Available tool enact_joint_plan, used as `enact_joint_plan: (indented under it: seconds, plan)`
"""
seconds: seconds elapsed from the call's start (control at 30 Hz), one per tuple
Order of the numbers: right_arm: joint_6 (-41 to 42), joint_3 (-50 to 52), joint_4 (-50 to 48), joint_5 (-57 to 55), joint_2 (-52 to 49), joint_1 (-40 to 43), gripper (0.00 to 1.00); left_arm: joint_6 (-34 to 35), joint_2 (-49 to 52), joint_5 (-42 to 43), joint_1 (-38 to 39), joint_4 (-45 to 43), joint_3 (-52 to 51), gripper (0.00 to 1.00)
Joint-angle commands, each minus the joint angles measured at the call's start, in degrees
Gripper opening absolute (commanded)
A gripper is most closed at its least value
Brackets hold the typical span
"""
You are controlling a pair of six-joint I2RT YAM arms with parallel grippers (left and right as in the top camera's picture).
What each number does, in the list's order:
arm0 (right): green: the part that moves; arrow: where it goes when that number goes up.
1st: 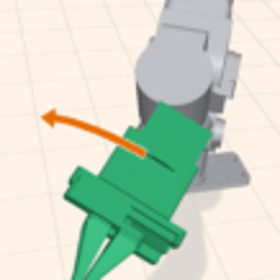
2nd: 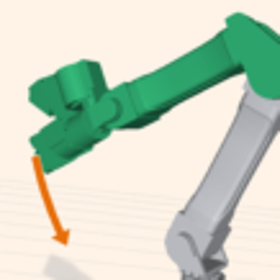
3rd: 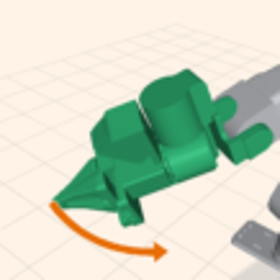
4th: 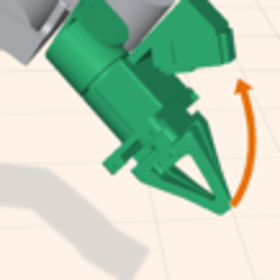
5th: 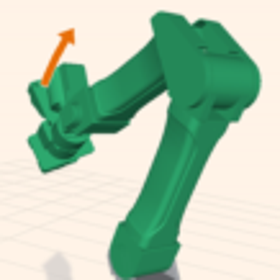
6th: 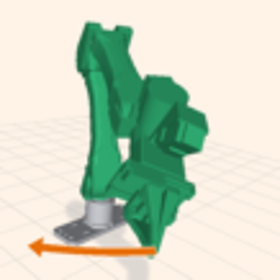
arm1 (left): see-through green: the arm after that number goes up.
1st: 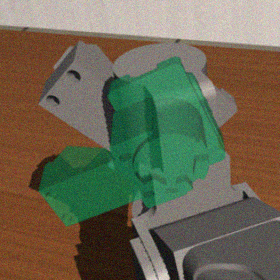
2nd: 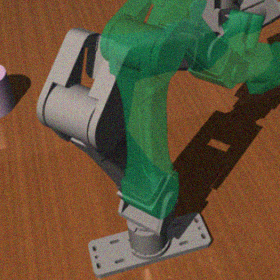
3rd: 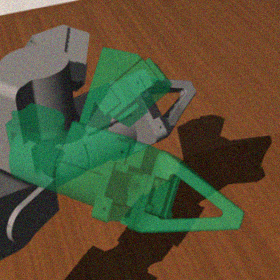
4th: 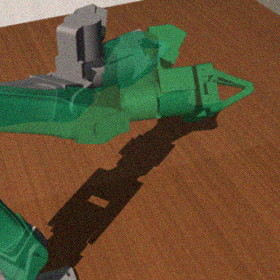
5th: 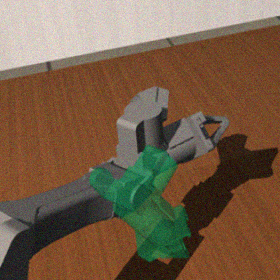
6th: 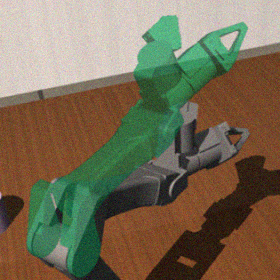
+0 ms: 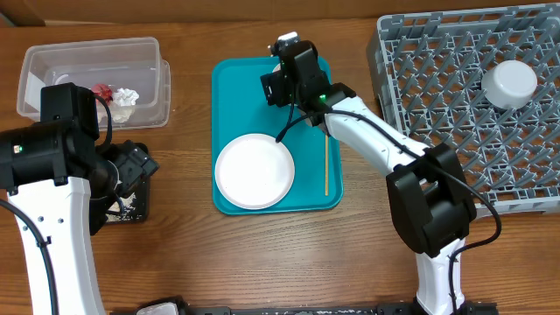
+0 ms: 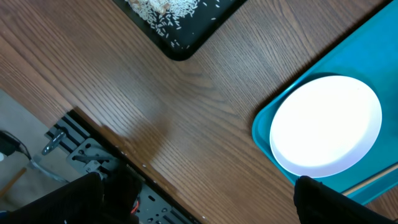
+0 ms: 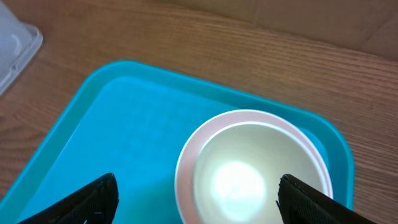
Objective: Sort waste into correct bins and load items into the dishwasher
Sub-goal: 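Move the right gripper back left over the teal tray, then lower the right gripper onto the white plate rim and grasp it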
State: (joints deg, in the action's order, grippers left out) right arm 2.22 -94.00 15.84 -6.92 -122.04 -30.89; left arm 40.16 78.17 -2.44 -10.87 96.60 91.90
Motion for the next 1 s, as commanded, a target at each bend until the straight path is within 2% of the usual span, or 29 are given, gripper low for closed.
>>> enact_joint_plan:
  seconds: [0.0,0.17,0.37,0.57,0.77,0.97]
  plan:
    - [-2.8,-0.48,0.0,-2.05,0.59,-1.01,0.84,0.33,0.28,-0.96,0.02,0.02,-0.09,1.0]
    - [-3.17,-0.48,1.18,-4.5,0.59,-2.95,0.84,0.33,0.28,-0.96,0.02,0.02,-0.09,1.0]
    - [-3.13,-0.48,1.36,-14.21,0.61,-5.03,0.84,0.33,0.28,-0.96,0.02,0.02,-0.09,1.0]
    - [-2.29,-0.63,5.07,-18.49,2.08,-6.34,0.9,0.33,0.28,-0.96,0.02,0.02,-0.09,1.0]
    - [4.22,-0.63,10.78,-21.55,7.87,-7.82,0.95,0.33,0.28,-0.96,0.02,0.02,-0.09,1.0]
    - [19.39,-0.63,22.95,-19.85,16.39,-8.04,0.98,0.33,0.28,-0.96,0.02,0.04,-0.09,1.0]
